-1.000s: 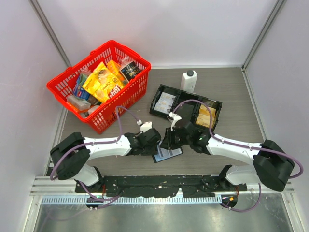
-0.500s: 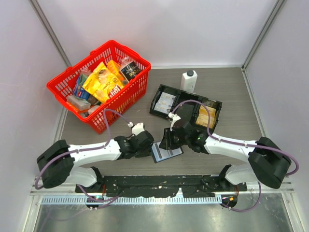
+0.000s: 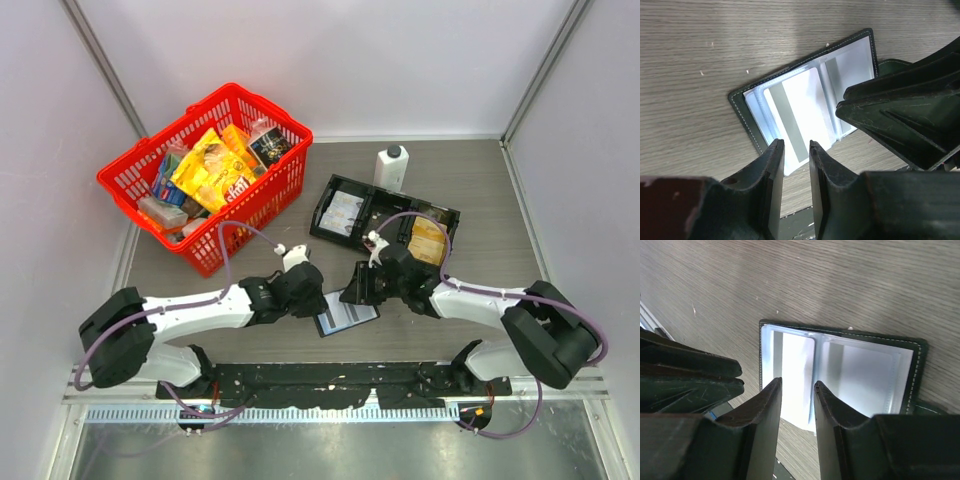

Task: Take the credit cards out of the card holder
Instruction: Remove the credit card from the card holder.

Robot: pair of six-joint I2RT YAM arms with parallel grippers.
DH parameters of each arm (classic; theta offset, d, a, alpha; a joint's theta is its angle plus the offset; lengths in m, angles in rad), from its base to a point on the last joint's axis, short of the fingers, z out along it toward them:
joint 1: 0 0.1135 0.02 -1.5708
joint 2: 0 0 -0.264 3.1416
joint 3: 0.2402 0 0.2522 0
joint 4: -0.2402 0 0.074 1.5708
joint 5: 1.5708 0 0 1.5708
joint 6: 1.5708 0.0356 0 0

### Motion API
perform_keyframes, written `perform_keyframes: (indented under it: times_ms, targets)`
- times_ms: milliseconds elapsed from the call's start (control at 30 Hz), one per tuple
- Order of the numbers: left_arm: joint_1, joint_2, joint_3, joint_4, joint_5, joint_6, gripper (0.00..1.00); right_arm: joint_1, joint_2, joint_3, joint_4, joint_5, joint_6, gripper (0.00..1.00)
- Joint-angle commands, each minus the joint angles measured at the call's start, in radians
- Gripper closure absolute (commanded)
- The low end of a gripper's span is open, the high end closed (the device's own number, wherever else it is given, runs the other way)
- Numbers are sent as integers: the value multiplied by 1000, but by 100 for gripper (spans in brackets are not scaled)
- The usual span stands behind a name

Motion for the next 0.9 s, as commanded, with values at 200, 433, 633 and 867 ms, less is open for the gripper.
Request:
perform_keyframes:
  times_ms: [200, 433, 633, 867]
  targets:
    - [28, 123, 20, 90, 48, 18, 75, -69, 101, -57, 219, -165, 45, 64]
    - [31, 174, -21, 108, 71, -24, 77, -97, 154, -82, 302, -234, 68, 67]
    - [31, 180, -58, 123, 79, -50, 78, -131, 188, -115, 391, -289, 103, 73]
    - [33, 183, -62, 119, 79, -56, 79, -146, 194, -134, 446, -329, 119, 81]
